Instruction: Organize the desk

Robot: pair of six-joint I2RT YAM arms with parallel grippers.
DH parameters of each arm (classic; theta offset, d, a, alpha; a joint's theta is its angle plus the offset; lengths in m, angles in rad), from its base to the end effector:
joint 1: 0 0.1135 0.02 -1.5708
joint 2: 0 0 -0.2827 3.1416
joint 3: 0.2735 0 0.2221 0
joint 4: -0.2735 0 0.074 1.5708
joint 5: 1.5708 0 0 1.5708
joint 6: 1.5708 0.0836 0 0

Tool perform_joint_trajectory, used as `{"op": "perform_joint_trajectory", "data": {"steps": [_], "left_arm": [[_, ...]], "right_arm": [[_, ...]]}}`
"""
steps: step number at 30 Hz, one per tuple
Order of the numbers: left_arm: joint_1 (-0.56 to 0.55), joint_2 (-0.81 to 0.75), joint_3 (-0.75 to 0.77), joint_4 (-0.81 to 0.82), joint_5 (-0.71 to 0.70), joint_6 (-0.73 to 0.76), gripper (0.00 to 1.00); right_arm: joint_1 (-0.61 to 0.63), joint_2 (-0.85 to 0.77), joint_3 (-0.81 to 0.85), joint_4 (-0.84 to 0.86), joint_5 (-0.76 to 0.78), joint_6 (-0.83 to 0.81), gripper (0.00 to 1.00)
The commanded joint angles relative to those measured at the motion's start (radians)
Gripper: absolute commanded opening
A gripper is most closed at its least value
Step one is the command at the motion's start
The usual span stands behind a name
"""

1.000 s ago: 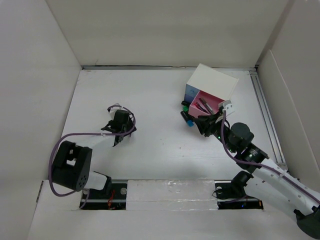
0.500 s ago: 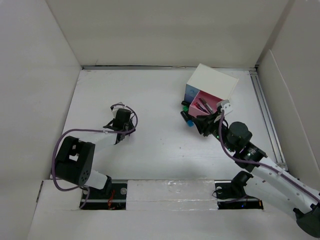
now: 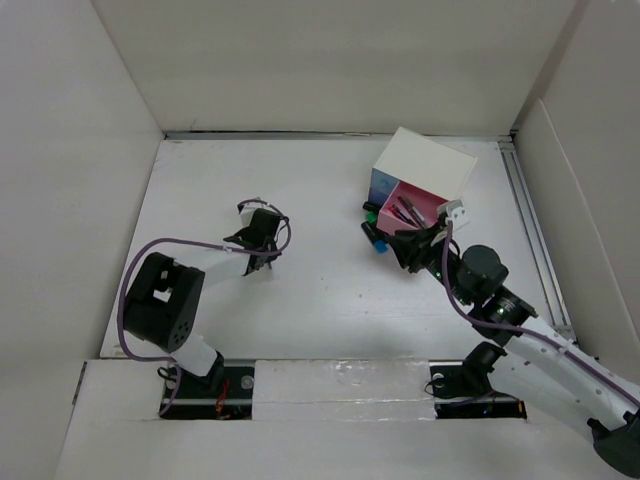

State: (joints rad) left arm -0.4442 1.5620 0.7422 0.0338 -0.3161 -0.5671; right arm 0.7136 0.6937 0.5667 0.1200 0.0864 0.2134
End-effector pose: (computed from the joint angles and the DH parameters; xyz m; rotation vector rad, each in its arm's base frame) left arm 0.2963 -0.1122 0.1722 -0.2936 2.2938 -0.1408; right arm 0.1405 0.1121 0.3256 -0.3325 1.5817 0.6545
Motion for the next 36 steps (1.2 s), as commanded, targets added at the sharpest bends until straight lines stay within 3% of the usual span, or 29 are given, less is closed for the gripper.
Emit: {"op": "perform_joint_trajectory", "data": {"steps": [1,6,8,11,15,22,28,36], "left_arm": [[0.001,0.009,0.016,-0.077,-0.011,-0.010,0.00],[0.001,-0.112,0.019,-0.002,0.159,-0.036,0.00],[0.001,-0.161,0.029,0.053,0.300,-0.074,0.00],[-0.083,-0.198,0.086,0.190,0.431,-0.129,0.00],[-0.237,-0.082,0.268,0.289,0.443,-0.157,0.00],[-0.329,0.170,0.558,0.550,0.558,-0.319,0.00],[-0.381,0.311,0.692,0.647,0.474,-0.410,0.00],[-0.422,0.394,0.680,0.761,0.215,-0.485,0.00]], "right_arm": [[-0.003,-0.034,-0.002,0.043,0.018,-0.012,0.35],[-0.003,-0.048,-0.008,0.038,0.041,-0.014,0.35],[-0.003,-0.051,-0.008,0.036,0.049,-0.016,0.35],[-0.003,-0.063,-0.011,0.024,0.065,-0.016,0.34],[-0.003,-0.117,-0.027,0.015,0.107,-0.006,0.32],[-0.003,-0.305,-0.079,-0.014,0.216,0.015,0.30],[-0.003,-0.390,-0.111,-0.020,0.257,0.021,0.30],[-0.003,-0.379,-0.103,-0.026,0.251,0.027,0.30]]}}
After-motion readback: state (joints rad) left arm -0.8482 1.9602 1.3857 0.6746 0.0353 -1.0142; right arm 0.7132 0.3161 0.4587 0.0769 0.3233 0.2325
